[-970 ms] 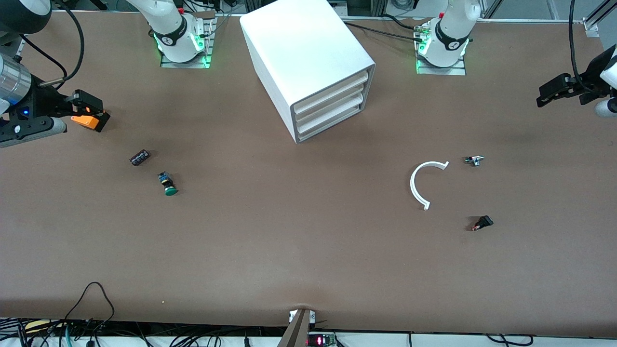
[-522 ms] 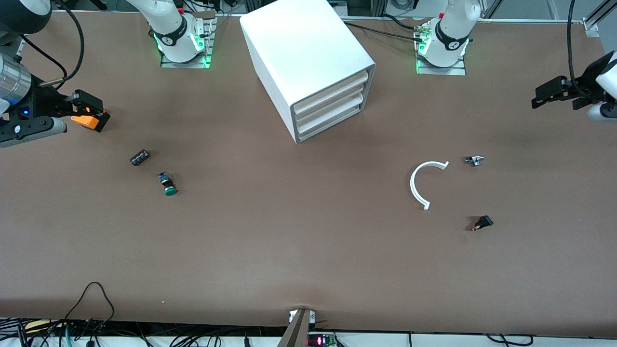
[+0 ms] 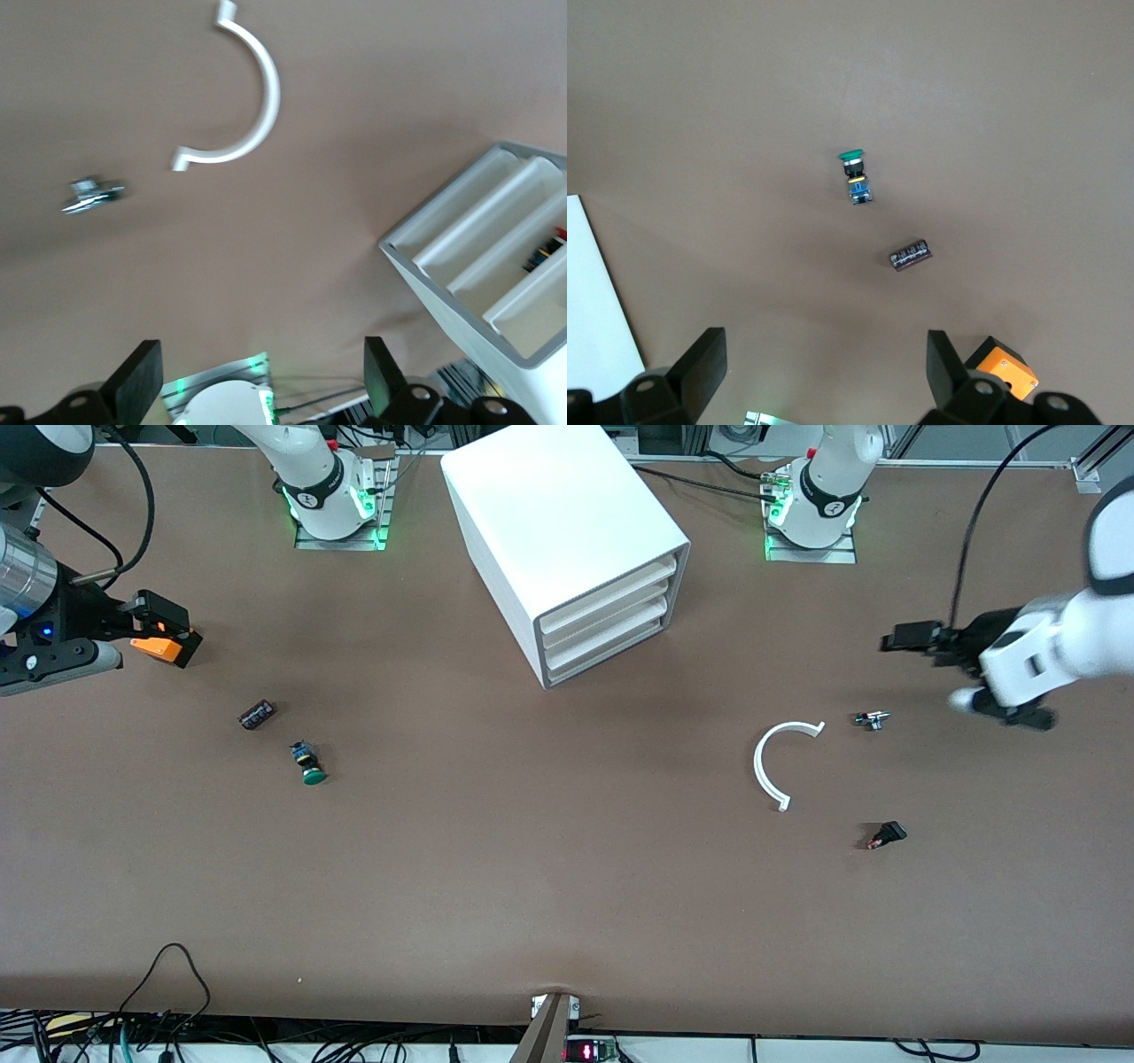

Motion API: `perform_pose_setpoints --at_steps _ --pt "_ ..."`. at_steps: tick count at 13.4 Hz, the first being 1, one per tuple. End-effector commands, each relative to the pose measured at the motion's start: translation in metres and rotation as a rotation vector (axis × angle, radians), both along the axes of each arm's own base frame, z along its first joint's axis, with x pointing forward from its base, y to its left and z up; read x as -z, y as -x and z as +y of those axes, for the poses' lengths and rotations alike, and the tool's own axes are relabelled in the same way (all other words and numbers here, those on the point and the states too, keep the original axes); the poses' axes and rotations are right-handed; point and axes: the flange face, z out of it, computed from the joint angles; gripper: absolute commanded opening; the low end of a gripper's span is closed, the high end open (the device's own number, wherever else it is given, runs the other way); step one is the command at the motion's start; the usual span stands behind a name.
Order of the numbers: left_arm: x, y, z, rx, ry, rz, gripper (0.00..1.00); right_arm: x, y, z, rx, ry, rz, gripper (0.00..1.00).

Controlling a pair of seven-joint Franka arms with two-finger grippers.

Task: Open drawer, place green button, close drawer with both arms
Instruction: 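Reach the left gripper toward the lowest drawer handle of the cabinet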

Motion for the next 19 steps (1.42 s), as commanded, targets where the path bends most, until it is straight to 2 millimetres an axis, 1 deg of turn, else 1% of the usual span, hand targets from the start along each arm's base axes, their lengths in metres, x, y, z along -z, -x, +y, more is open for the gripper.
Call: perform_pose_setpoints --at_steps 1,3,4,5,7,8,10,12,14,16,17,18,19 --pt "0.039 -0.003 -0.050 0.117 0.072 0.101 1.00 -0.007 0.000 -0.002 0.013 -0.003 -0.005 1.00" --pt "0.069 -0.001 -0.090 0.177 0.137 0.161 1.00 -0.006 0.000 -0.001 0.013 -0.002 -0.004 1.00" --pt "0.093 -0.001 -0.099 0.165 0.196 0.215 1.00 -0.007 0.000 -0.002 0.013 -0.003 -0.005 1.00" --pt "0.111 -0.001 -0.108 0.144 0.257 0.257 1.00 -0.006 0.000 -0.001 0.012 -0.002 -0.004 1.00" --pt "0.138 -0.001 -0.122 0.113 0.341 0.315 1.00 -0.006 0.000 -0.001 0.013 -0.002 -0.005 1.00" --pt "0.150 0.002 -0.140 0.115 0.386 0.347 1.00 -0.006 0.000 -0.001 0.013 -0.002 -0.004 1.00" --pt "0.177 0.004 -0.167 0.083 0.474 0.383 0.99 -0.006 0.000 -0.001 0.012 -0.003 -0.005 1.00" --pt "0.208 0.009 -0.192 0.152 0.572 0.316 0.97 -0.007 0.000 -0.001 0.012 -0.003 -0.007 1.00" --pt "0.245 0.015 -0.203 0.161 0.710 0.275 0.94 -0.006 0.000 -0.001 0.013 -0.002 -0.005 1.00" --pt "0.263 0.024 -0.220 0.212 0.797 0.234 0.94 -0.006 0.000 -0.001 0.012 -0.003 -0.005 1.00" --pt "0.272 0.028 -0.226 0.218 0.834 0.215 0.94 -0.006 0.000 -0.001 0.013 -0.002 -0.005 1.00" --pt "0.283 0.034 -0.230 0.202 0.877 0.204 0.94 -0.006 0.000 -0.001 0.012 -0.003 -0.005 1.00" --pt "0.291 0.046 -0.242 0.195 0.915 0.199 0.93 -0.006 0.000 -0.001 0.013 -0.002 -0.005 1.00"
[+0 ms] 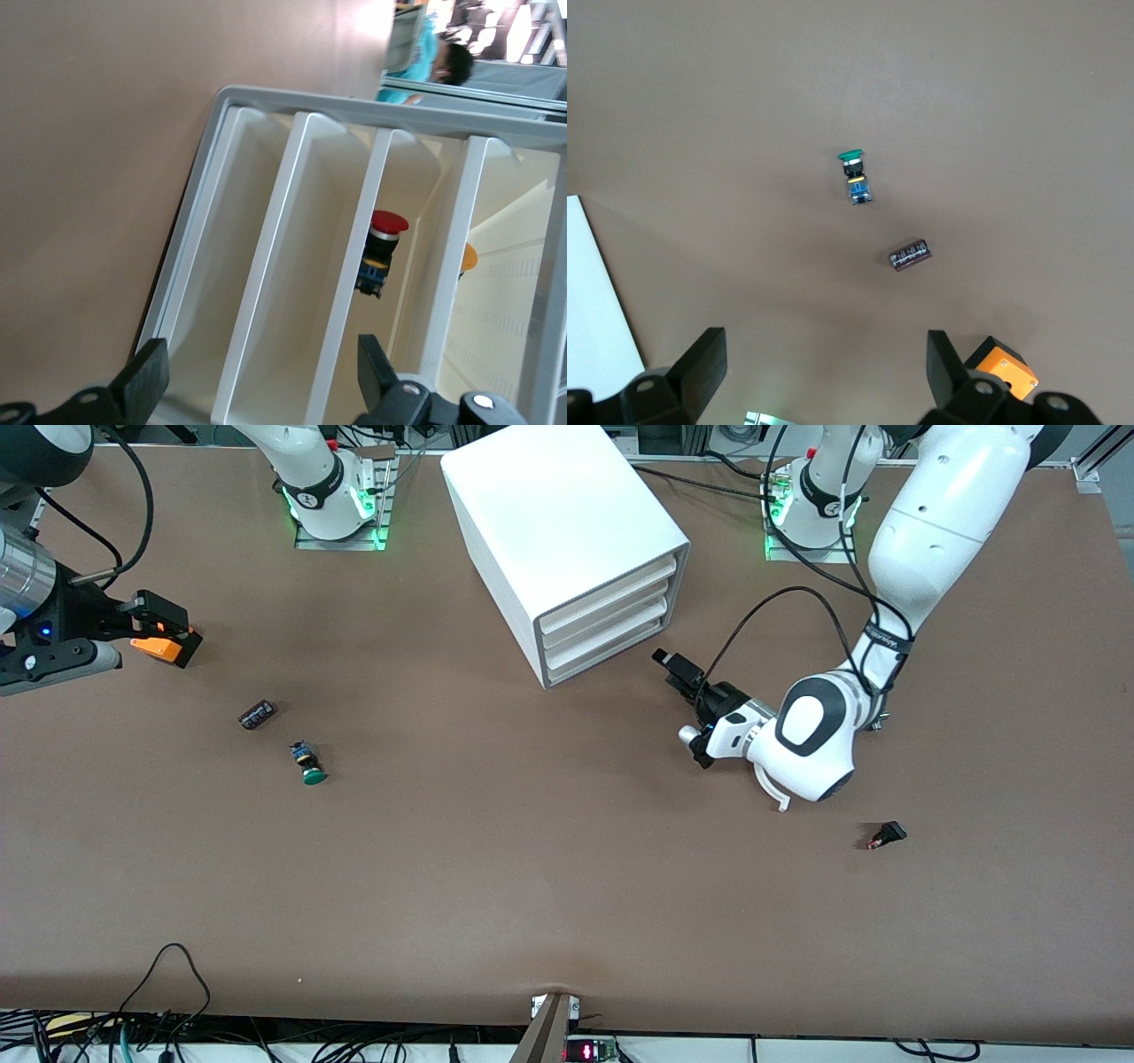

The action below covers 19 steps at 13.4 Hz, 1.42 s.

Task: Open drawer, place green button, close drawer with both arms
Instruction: 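Grasp the lowest drawer handle with the left gripper and pull outward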

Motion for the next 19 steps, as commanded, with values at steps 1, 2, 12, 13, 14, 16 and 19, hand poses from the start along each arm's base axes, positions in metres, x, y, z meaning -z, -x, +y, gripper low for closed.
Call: perform_pose_setpoints --at_steps 1,2,12,13,14,16,19 --pt "0.019 0.023 -0.021 -0.041 0.104 -0.045 0.90 -0.006 0.000 -0.001 0.012 -0.003 -0.005 1.00" --pt "0.029 0.030 -0.025 -0.054 0.134 -0.085 0.88 -0.006 0.000 0.000 0.011 -0.003 -0.005 1.00" --pt "0.071 0.099 -0.105 -0.127 0.256 -0.042 0.52 -0.007 0.000 0.000 0.011 -0.003 -0.007 1.00" --pt "0.072 0.106 -0.115 -0.126 0.256 -0.037 0.47 -0.007 0.000 -0.001 0.012 -0.001 -0.008 1.00" --pt "0.072 0.107 -0.120 -0.134 0.255 -0.037 0.44 -0.007 0.000 -0.001 0.012 -0.001 -0.008 1.00" --pt "0.071 0.103 -0.119 -0.140 0.248 -0.049 0.36 -0.005 -0.001 -0.001 0.001 0.001 -0.007 1.00" --pt "0.070 0.096 -0.112 -0.148 0.234 -0.046 0.18 -0.004 -0.002 0.001 -0.004 0.007 -0.007 1.00"
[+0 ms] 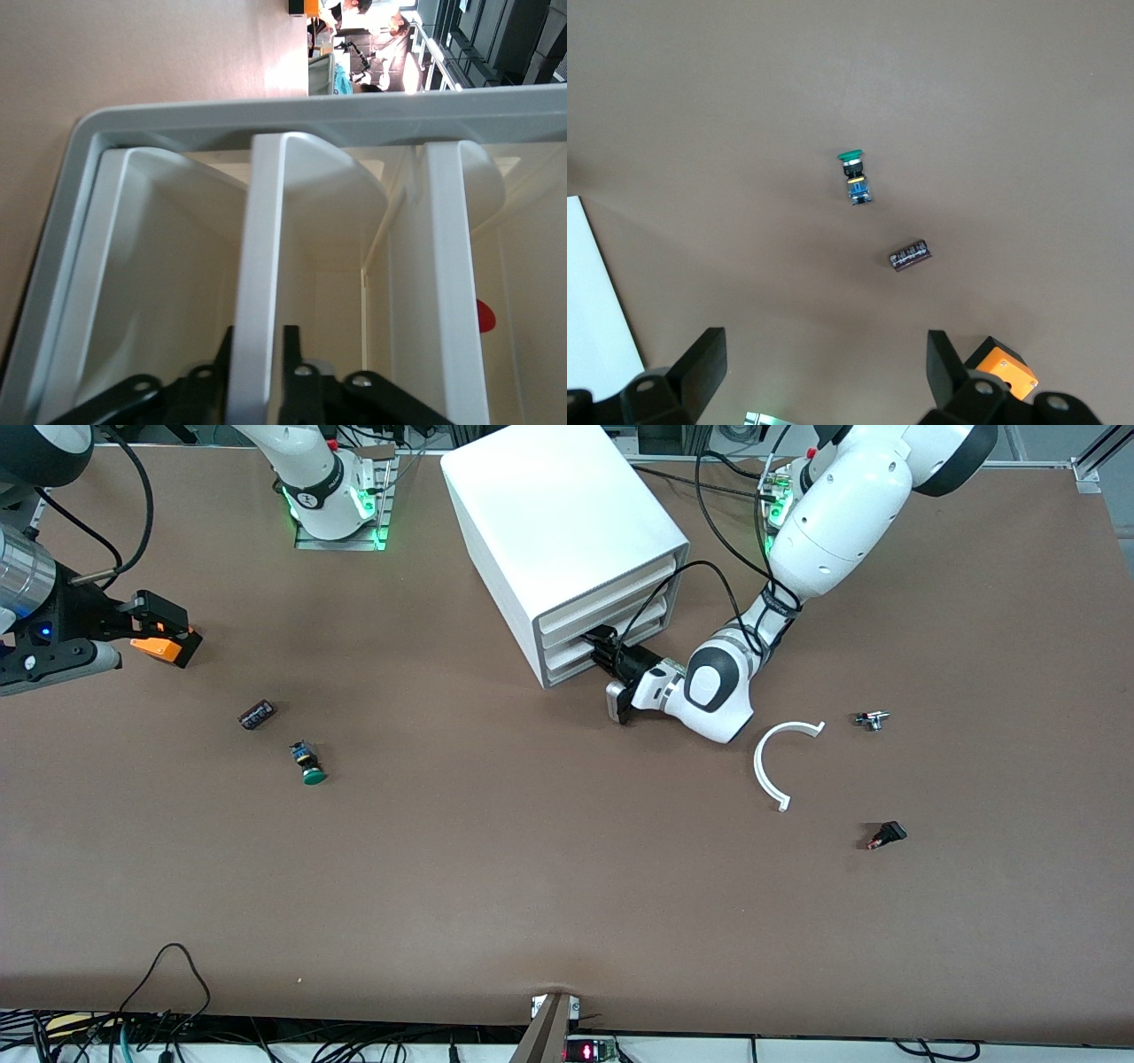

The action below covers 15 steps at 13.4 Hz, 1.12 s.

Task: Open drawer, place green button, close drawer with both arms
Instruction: 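Grasp the lowest drawer handle with the left gripper and pull outward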

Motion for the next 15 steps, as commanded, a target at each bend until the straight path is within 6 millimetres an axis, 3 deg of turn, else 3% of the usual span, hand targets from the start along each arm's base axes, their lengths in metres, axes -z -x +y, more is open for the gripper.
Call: perform_pose_setpoints --at_steps 1,4,5,7,8,10,13,15 --pt "-0.005 -0.006 0.004 -0.021 -0.002 -0.002 0.14 -0.003 -0.003 0.001 -0.002 0.000 -0.006 1.00" --pt "-0.005 -0.008 0.006 -0.024 -0.008 0.000 0.09 -0.006 -0.014 0.007 -0.010 -0.004 -0.041 1.00" --pt "-0.002 -0.011 0.011 -0.022 -0.020 -0.003 0.09 0.007 -0.027 0.009 -0.016 -0.002 -0.066 1.00" --pt "-0.006 -0.020 0.016 0.007 -0.064 -0.001 0.08 0.015 -0.033 0.009 -0.017 -0.004 -0.071 1.00" --pt "-0.009 -0.027 0.019 0.010 -0.079 0.002 0.08 0.030 -0.038 0.009 -0.017 -0.001 -0.046 1.00" --pt "-0.011 -0.033 0.020 0.023 -0.109 0.012 0.08 0.082 -0.054 0.011 -0.020 0.003 0.042 1.00" --pt "-0.014 -0.048 0.031 0.016 -0.133 -0.006 0.08 0.096 -0.058 0.011 -0.125 -0.001 0.054 1.00" --pt "-0.013 -0.055 0.042 -0.005 -0.137 -0.004 0.08 0.126 -0.063 0.027 -0.197 -0.005 0.101 1.00"
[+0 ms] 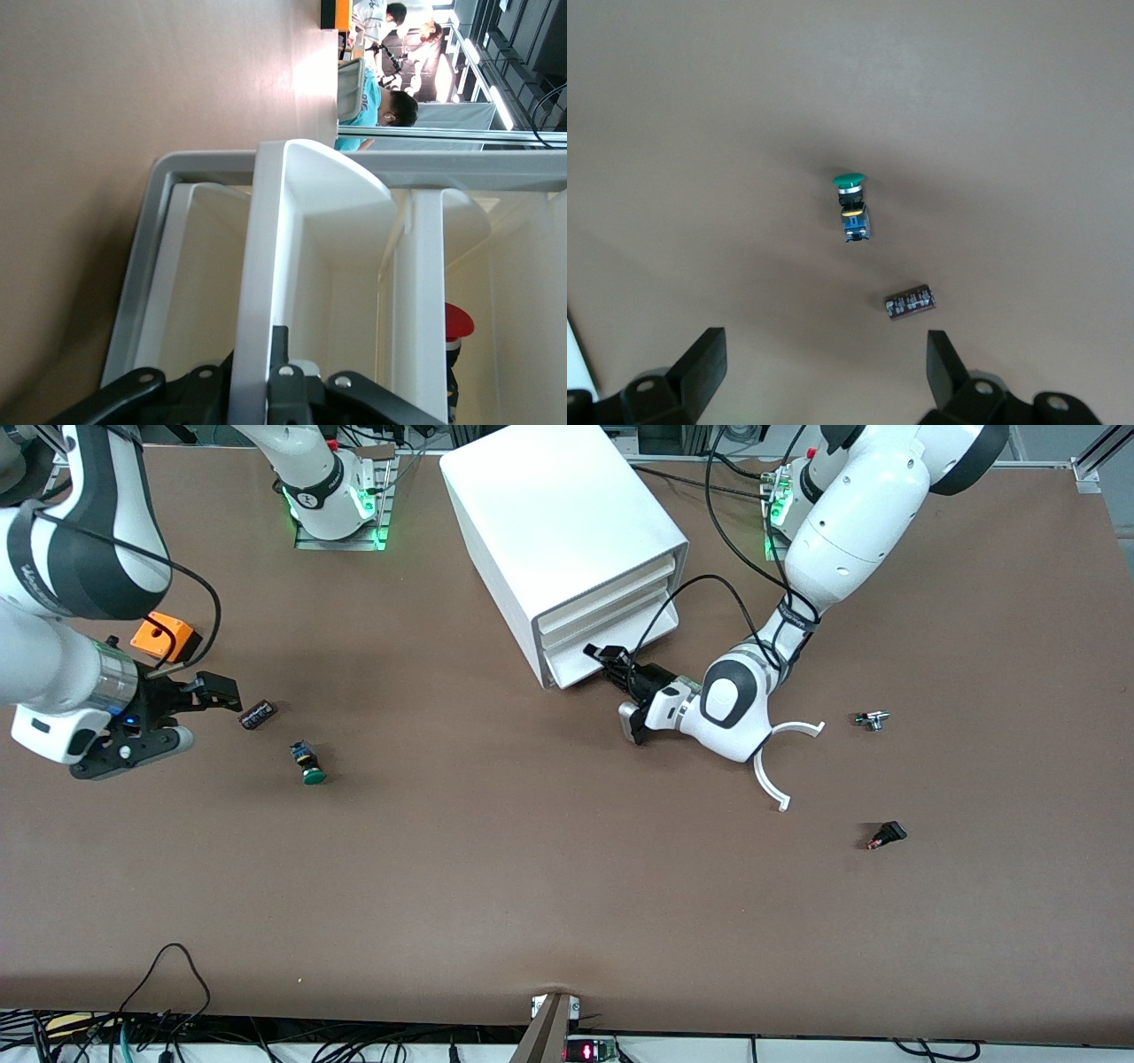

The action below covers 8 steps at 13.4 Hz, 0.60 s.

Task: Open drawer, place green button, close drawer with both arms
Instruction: 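Pull the drawer open with the left gripper while the right gripper grasps the button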

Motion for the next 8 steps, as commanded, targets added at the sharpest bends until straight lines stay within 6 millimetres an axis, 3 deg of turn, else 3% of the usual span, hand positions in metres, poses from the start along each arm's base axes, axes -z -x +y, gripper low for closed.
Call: perform_pose_setpoints --at_steps 1,5,8 --pt "-0.002 -0.017 0.020 -0.018 -0.059 0.014 0.09 0.025 -0.009 0.028 -0.097 0.006 0.024 1.00" --pt "-0.003 -0.022 0.026 -0.040 -0.055 0.019 0.09 0.094 -0.022 0.029 -0.111 0.008 0.001 1.00" --pt "-0.009 -0.039 0.032 -0.055 -0.058 -0.001 0.09 0.145 -0.017 0.022 -0.115 0.009 -0.009 1.00"
